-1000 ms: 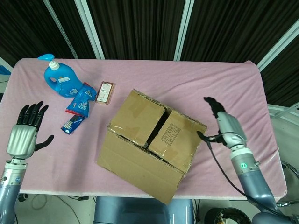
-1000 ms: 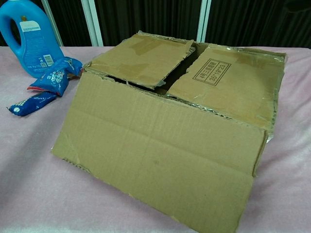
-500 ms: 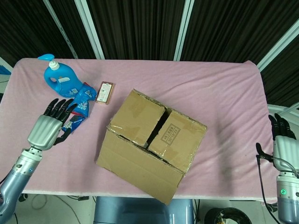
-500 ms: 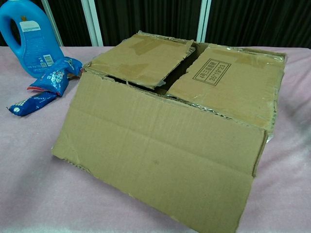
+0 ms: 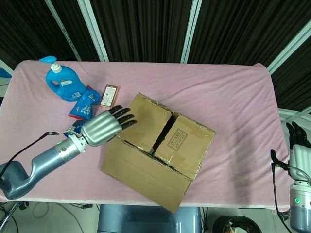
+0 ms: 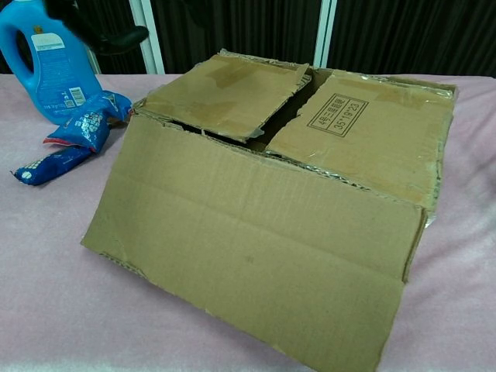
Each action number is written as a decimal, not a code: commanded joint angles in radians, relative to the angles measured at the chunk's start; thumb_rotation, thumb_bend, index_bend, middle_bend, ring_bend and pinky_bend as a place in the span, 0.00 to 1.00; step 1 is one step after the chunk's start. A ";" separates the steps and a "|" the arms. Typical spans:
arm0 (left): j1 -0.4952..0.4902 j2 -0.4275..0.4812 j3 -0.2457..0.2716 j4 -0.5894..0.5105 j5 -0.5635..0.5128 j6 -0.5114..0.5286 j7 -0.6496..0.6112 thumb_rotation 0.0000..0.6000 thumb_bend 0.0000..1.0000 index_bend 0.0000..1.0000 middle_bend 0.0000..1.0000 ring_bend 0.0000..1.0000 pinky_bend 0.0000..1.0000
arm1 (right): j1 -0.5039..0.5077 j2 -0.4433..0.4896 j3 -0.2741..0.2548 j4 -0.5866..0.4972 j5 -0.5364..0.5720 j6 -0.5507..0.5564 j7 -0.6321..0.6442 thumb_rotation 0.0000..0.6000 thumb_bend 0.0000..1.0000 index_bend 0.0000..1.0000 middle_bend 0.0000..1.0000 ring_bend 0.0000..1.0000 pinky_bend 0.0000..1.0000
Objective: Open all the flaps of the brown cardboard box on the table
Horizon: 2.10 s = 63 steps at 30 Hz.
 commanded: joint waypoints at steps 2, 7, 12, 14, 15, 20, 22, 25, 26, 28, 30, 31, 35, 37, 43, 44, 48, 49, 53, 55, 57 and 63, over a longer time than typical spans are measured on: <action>-0.138 -0.047 -0.014 0.043 0.050 -0.126 -0.047 1.00 0.68 0.20 0.20 0.11 0.20 | -0.009 -0.004 0.014 0.008 0.001 -0.013 0.008 1.00 0.41 0.00 0.00 0.00 0.23; -0.228 -0.101 0.009 0.086 0.090 -0.193 -0.065 1.00 0.71 0.22 0.22 0.12 0.20 | -0.021 -0.006 0.034 0.014 0.008 -0.033 0.019 1.00 0.41 0.00 0.00 0.00 0.23; -0.289 -0.154 0.034 0.120 0.119 -0.217 -0.083 1.00 0.74 0.23 0.24 0.13 0.21 | -0.031 -0.007 0.050 0.015 0.010 -0.050 0.022 1.00 0.41 0.00 0.00 0.00 0.23; -0.306 -0.171 0.041 0.131 0.125 -0.221 -0.091 1.00 0.74 0.24 0.25 0.14 0.21 | -0.034 -0.008 0.055 0.015 0.009 -0.054 0.021 1.00 0.41 0.00 0.00 0.00 0.23; -0.317 -0.182 0.047 0.139 0.129 -0.223 -0.096 1.00 0.74 0.24 0.26 0.14 0.21 | -0.036 -0.008 0.059 0.015 0.008 -0.057 0.021 1.00 0.41 0.00 0.00 0.00 0.23; -0.350 -0.218 0.068 0.167 0.143 -0.224 -0.111 1.00 0.75 0.24 0.27 0.15 0.22 | -0.043 -0.009 0.070 0.011 0.005 -0.065 0.020 1.00 0.41 0.00 0.00 0.00 0.23; -0.363 -0.231 0.079 0.177 0.150 -0.226 -0.118 1.00 0.75 0.25 0.28 0.16 0.22 | -0.045 -0.009 0.074 0.010 0.004 -0.067 0.020 1.00 0.41 0.00 0.00 0.00 0.23; -0.379 -0.248 0.098 0.196 0.162 -0.223 -0.127 1.00 0.77 0.26 0.29 0.17 0.22 | -0.050 -0.010 0.081 0.009 0.000 -0.070 0.019 1.00 0.41 0.00 0.00 0.00 0.23; -0.382 -0.251 0.104 0.199 0.163 -0.222 -0.131 1.00 0.77 0.27 0.30 0.18 0.23 | -0.051 -0.010 0.083 0.008 -0.001 -0.072 0.018 1.00 0.41 0.00 0.00 0.00 0.23; -0.390 -0.257 0.115 0.208 0.167 -0.218 -0.138 1.00 0.79 0.29 0.34 0.21 0.25 | -0.054 -0.010 0.088 0.007 -0.002 -0.076 0.018 1.00 0.41 0.00 0.00 0.00 0.23; -0.395 -0.260 0.124 0.215 0.171 -0.212 -0.141 1.00 0.81 0.30 0.38 0.24 0.27 | -0.056 -0.011 0.090 0.007 -0.003 -0.078 0.015 1.00 0.41 0.00 0.00 0.00 0.23; -0.398 -0.262 0.130 0.219 0.172 -0.210 -0.142 1.00 0.82 0.31 0.40 0.26 0.28 | -0.058 -0.011 0.093 0.007 -0.005 -0.080 0.014 1.00 0.41 0.00 0.00 0.00 0.23; -0.407 -0.262 0.144 0.229 0.176 -0.204 -0.140 1.00 0.86 0.34 0.46 0.30 0.29 | -0.062 -0.013 0.099 0.007 -0.009 -0.084 0.011 1.00 0.41 0.00 0.00 0.00 0.23; -0.411 -0.261 0.147 0.232 0.174 -0.198 -0.139 1.00 0.87 0.36 0.50 0.33 0.31 | -0.064 -0.013 0.103 0.007 -0.011 -0.086 0.009 1.00 0.41 0.00 0.00 0.00 0.23; -0.421 -0.249 0.144 0.237 0.170 -0.171 -0.135 1.00 0.89 0.39 0.54 0.36 0.35 | -0.070 -0.015 0.112 0.008 -0.017 -0.089 0.005 1.00 0.41 0.00 0.00 0.00 0.23; -0.424 -0.242 0.142 0.236 0.169 -0.167 -0.134 1.00 0.89 0.40 0.54 0.36 0.35 | -0.071 -0.016 0.114 0.008 -0.019 -0.090 0.004 1.00 0.41 0.00 0.00 0.00 0.23; -0.430 -0.210 0.141 0.227 0.170 -0.155 -0.126 1.00 0.89 0.41 0.56 0.38 0.36 | -0.075 -0.017 0.119 0.009 -0.022 -0.093 0.002 1.00 0.42 0.00 0.00 0.00 0.23; -0.430 -0.202 0.141 0.225 0.170 -0.152 -0.125 1.00 0.89 0.42 0.57 0.38 0.37 | -0.076 -0.017 0.121 0.009 -0.022 -0.093 0.001 1.00 0.42 0.00 0.00 0.00 0.23; -0.430 -0.157 0.139 0.208 0.169 -0.138 -0.119 1.00 0.89 0.43 0.58 0.39 0.38 | -0.079 -0.019 0.127 0.011 -0.025 -0.094 0.000 1.00 0.42 0.00 0.00 0.00 0.23; -0.427 -0.129 0.137 0.196 0.166 -0.127 -0.117 1.00 0.89 0.44 0.60 0.41 0.39 | -0.081 -0.019 0.130 0.011 -0.026 -0.096 -0.001 1.00 0.42 0.00 0.00 0.00 0.23; -0.422 -0.095 0.134 0.181 0.164 -0.114 -0.114 1.00 0.89 0.45 0.61 0.42 0.39 | -0.082 -0.020 0.133 0.011 -0.027 -0.096 -0.003 1.00 0.42 0.00 0.00 0.00 0.23; -0.398 -0.007 0.133 0.137 0.159 -0.077 -0.106 1.00 0.90 0.45 0.62 0.42 0.40 | -0.087 -0.022 0.142 0.012 -0.032 -0.095 -0.003 1.00 0.42 0.00 0.00 0.00 0.23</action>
